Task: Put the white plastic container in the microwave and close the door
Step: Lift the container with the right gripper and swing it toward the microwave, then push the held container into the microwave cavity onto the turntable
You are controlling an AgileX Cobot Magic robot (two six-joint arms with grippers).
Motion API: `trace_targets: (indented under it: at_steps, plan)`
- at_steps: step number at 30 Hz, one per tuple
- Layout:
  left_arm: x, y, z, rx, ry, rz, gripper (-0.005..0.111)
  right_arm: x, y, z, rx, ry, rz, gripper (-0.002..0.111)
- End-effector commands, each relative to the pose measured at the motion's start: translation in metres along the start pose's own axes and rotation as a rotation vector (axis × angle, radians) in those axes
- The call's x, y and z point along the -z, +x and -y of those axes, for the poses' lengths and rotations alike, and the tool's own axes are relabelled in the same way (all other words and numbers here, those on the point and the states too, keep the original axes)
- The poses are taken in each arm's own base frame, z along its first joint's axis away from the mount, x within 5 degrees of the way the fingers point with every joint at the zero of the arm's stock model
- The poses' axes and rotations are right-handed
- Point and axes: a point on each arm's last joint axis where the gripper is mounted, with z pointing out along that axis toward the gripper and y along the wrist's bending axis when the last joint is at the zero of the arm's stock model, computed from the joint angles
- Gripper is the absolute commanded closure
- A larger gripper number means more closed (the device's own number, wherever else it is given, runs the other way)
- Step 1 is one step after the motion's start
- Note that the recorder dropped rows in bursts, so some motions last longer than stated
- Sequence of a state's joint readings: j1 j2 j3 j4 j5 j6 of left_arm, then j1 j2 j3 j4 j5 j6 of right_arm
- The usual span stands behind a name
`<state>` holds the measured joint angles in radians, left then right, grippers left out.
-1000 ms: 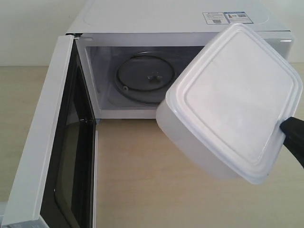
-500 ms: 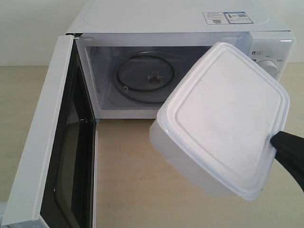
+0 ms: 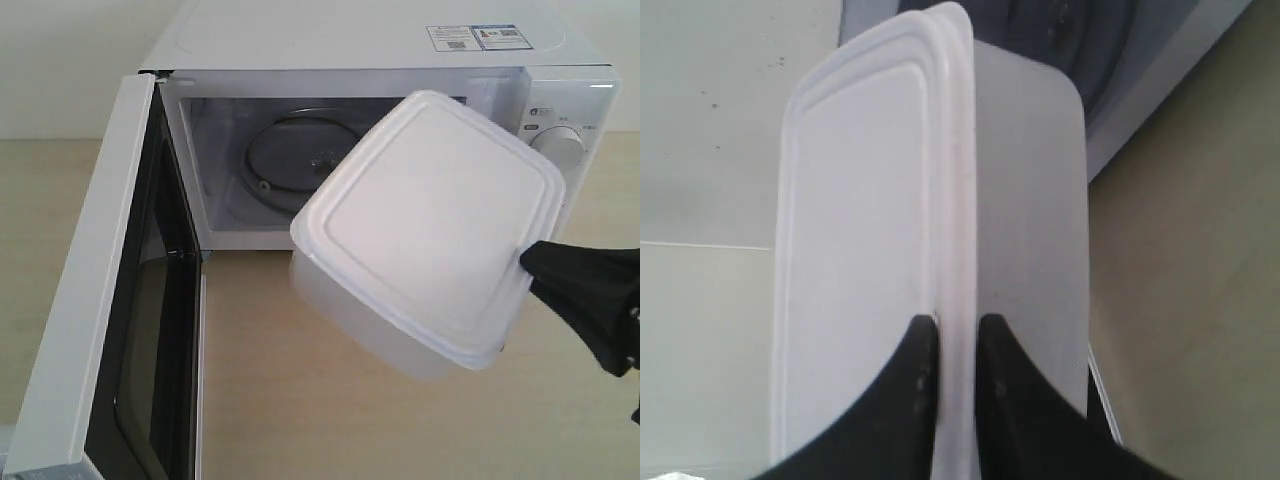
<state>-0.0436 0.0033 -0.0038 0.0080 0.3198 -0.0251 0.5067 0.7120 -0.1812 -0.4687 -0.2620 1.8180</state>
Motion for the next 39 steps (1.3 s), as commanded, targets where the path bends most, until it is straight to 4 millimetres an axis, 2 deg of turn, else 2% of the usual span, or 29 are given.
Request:
trace_targets:
  at_steps: [1,5,7,16,22,28,35,39]
  plan:
    - [0.000,0.001,0.000,0.008,-0.002,0.005,0.102,-0.024,0.005,0.005,-0.008,0.026,-0.076,0.109]
    - [0.000,0.001,0.000,0.008,-0.002,0.005,0.102,-0.045,0.007,0.020,0.016,0.090,-0.111,0.109]
    - [0.000,0.001,0.000,0.008,-0.002,0.005,0.102,-0.057,0.007,0.020,0.042,0.107,-0.125,0.109]
    - [0.000,0.001,0.000,0.008,-0.002,0.005,0.102,-0.113,-0.007,0.013,-0.016,0.096,-0.057,0.109]
    - [0.000,0.001,0.000,0.008,-0.002,0.005,0.102,-0.138,0.006,0.010,-0.081,0.096,-0.032,0.109]
    - [0.000,0.001,0.000,0.008,-0.002,0.005,0.102,-0.150,0.017,0.012,-0.153,0.082,0.080,0.109]
    - [0.000,0.001,0.000,0.008,-0.002,0.005,0.102,-0.158,0.013,0.007,-0.162,0.089,0.165,0.109]
    - [0.000,0.001,0.000,0.008,-0.002,0.005,0.102,-0.168,0.013,0.002,-0.161,0.098,0.158,0.109]
